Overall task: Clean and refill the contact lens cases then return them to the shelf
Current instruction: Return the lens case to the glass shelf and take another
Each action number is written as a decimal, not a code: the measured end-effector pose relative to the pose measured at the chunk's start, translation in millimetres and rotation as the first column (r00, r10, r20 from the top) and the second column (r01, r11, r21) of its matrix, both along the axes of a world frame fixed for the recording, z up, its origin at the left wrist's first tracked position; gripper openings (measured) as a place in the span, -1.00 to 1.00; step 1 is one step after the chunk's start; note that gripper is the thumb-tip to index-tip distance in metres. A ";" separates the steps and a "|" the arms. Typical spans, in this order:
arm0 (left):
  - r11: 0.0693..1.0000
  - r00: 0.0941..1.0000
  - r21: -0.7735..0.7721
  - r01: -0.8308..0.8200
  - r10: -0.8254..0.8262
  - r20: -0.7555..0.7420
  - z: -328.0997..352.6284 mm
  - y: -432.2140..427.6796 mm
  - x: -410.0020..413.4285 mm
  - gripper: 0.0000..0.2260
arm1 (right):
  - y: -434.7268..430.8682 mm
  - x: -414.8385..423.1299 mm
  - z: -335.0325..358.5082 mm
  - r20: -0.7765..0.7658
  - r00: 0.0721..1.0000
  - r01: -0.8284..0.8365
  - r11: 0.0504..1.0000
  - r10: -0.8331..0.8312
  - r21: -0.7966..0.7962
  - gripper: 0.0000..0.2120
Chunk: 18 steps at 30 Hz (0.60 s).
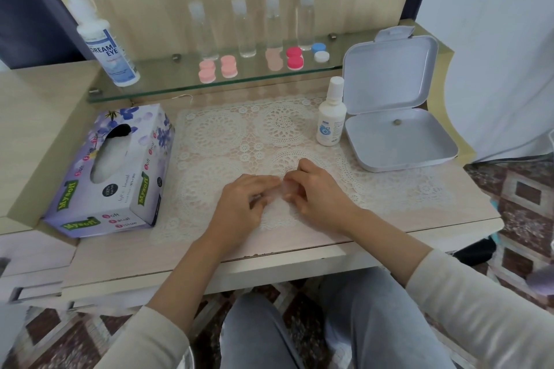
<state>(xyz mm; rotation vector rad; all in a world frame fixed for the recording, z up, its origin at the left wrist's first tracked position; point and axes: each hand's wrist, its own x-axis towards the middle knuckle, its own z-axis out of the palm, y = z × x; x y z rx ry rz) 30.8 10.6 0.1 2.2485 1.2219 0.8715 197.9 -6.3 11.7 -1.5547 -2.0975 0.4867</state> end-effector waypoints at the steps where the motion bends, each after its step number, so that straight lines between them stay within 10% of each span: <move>1: 1.000 1.000 0.012 -0.028 0.028 0.001 -0.4 0.7 0.9 -0.70 | 0.0 0.0 0.0 0.000 1.000 -0.001 1.000 0.001 0.002 -0.77; 18: 0.995 0.987 -0.102 0.015 0.001 0.158 9.9 9.1 -3.5 -0.75 | 1.4 0.7 1.7 0.028 1.000 0.003 1.000 -0.003 -0.003 -0.74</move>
